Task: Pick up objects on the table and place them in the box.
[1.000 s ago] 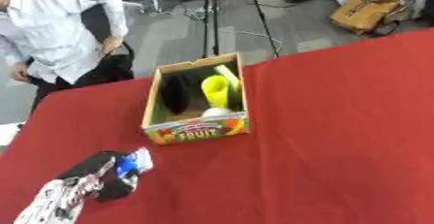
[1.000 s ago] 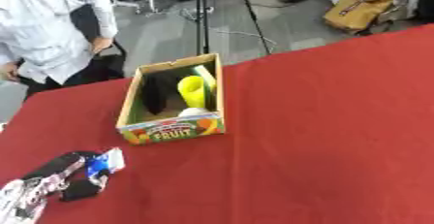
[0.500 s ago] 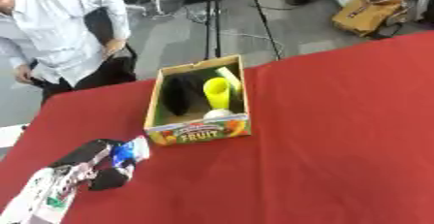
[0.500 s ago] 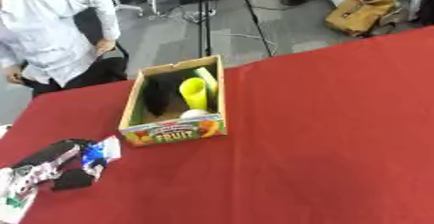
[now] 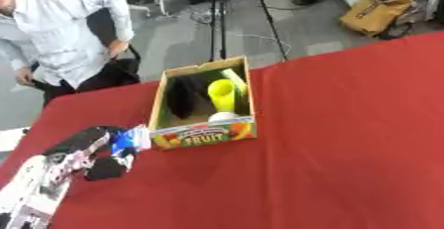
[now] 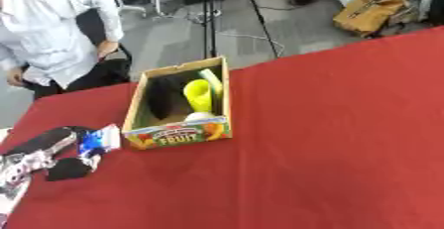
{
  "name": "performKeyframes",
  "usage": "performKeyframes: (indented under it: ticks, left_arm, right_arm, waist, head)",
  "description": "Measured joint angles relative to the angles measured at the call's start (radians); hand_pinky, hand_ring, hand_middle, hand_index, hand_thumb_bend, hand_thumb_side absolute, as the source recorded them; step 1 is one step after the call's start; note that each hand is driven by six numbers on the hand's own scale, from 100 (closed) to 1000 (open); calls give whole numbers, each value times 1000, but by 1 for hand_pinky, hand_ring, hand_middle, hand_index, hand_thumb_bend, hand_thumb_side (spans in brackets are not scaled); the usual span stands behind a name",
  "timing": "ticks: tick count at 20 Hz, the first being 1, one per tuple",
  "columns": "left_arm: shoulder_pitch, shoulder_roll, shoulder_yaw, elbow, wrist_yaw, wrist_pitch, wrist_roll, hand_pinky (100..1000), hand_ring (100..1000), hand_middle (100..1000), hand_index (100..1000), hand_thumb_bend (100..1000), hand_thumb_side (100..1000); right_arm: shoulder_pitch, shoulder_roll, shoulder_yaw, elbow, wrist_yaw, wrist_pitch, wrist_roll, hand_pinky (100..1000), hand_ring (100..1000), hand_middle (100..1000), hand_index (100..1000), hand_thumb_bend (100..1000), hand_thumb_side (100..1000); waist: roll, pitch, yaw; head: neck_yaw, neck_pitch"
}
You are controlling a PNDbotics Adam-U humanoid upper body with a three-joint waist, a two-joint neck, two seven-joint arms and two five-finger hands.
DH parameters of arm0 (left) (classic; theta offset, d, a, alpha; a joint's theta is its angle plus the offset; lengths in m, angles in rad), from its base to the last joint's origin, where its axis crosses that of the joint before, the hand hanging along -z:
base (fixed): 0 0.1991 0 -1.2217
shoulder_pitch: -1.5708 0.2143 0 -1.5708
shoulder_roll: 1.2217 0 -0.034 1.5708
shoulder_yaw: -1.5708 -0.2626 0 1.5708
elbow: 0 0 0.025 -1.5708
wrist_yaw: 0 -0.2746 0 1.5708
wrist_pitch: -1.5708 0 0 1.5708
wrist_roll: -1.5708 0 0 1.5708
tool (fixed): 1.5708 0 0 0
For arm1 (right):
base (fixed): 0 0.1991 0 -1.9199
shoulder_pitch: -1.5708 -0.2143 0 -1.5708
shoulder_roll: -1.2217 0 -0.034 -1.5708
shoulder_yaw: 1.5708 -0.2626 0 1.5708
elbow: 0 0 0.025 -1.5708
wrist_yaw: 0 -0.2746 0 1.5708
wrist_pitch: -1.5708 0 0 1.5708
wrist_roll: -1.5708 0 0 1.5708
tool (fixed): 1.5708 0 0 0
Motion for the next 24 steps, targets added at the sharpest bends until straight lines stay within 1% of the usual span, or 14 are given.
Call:
performKeyframes:
  ticks: [6,11,15,19,20,22,24]
  left_arm:
    - [-78,35,-6,21,18,-10,-11,1000,999,797,340,100,515]
    - [-153,62,-8,79,32,-16,-25,1000,998,794,339,100,510]
    - [-176,75,-8,104,41,-20,-27,1000,997,792,338,100,514]
    - [-222,87,-8,124,50,-23,-27,1000,995,788,333,100,514]
    - [-237,91,-8,137,51,-23,-27,1000,995,788,333,100,514]
    - [-292,96,-8,178,53,-21,-30,1000,994,786,333,100,514]
    - [-338,96,-9,231,51,-21,-31,1000,995,787,335,100,518]
  right_arm:
    - [0,0,1,0,0,0,0,750,597,614,690,100,632]
    - [0,0,6,0,-3,0,0,749,593,612,690,100,629]
    - [0,0,7,0,-5,0,0,751,592,610,690,100,629]
    - [0,0,13,0,-13,0,0,756,591,610,689,100,630]
    - [0,0,15,0,-14,0,0,756,591,610,689,100,630]
    - [-1,0,20,0,-19,0,0,756,591,610,690,100,631]
    - [-3,0,26,0,-23,0,0,756,590,610,690,100,632]
  waist:
    - [0,0,-13]
    - [3,6,-33]
    - [6,8,-38]
    - [6,13,-49]
    - [6,13,-57]
    - [4,18,-80]
    - [5,21,-92]
  head:
    - [3,-3]
    - [9,-18]
    - [11,-22]
    - [17,-31]
    - [20,-35]
    - [30,-41]
    - [40,-45]
